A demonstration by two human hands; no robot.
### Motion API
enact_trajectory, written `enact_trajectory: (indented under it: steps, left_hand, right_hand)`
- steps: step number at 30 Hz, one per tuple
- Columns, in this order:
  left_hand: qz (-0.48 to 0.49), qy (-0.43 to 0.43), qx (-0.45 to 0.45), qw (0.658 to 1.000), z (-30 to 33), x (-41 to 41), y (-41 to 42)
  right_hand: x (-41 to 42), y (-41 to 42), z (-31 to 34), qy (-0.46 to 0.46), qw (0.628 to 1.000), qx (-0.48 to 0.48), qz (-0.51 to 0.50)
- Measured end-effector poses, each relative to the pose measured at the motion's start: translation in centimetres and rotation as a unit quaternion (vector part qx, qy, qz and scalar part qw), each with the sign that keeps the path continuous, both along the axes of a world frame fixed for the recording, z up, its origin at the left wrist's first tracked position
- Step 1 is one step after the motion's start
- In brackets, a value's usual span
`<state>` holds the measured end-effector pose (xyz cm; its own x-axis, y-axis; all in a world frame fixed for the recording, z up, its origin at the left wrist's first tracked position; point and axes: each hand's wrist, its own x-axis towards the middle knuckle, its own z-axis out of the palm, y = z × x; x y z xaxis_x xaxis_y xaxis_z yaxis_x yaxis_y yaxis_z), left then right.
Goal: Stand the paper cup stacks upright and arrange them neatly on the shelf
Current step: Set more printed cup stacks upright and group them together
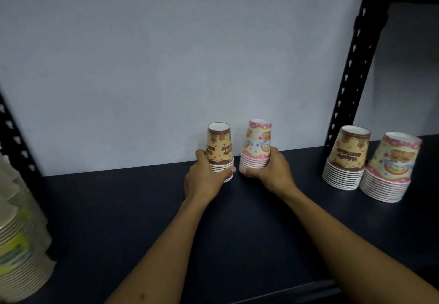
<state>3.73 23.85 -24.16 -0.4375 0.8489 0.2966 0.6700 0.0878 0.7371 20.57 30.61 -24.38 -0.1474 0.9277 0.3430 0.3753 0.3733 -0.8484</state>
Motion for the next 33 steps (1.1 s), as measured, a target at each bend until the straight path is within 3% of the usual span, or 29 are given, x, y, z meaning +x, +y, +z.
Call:
enact_trajectory:
  steps: [3,8,13,28,33]
  left_hand:
    - [-0.015,-0.019,0.006,1.0,-0.3,-0.1,0.0]
    - [-0.079,-0.094,0.007,0.992,0.1,-1.1,-0.4]
    - [-0.124,-0.114,-0.007,0.986,0.1,-1.9,-1.0]
    - [-0.073,-0.086,0.033,0.993,0.5,-2.0,-0.6]
    - [-0.113,-0.142,0.014,0.983,0.3,-2.1,-0.6]
  right_hand:
    - [-0.4,-0.1,0.0,-0.02,0.999,0.02,0.021]
    - [0.3,0.3,0.6,0.035,0.997,-0.053,0.047]
    - [0.9,0.2,0.9,0.074,0.987,-0.094,0.106]
    - [0.2,0.4,0.0,0.03,0.995,-0.043,0.08]
    - [0.0,0.2,0.1,0.025,0.997,-0.03,0.068]
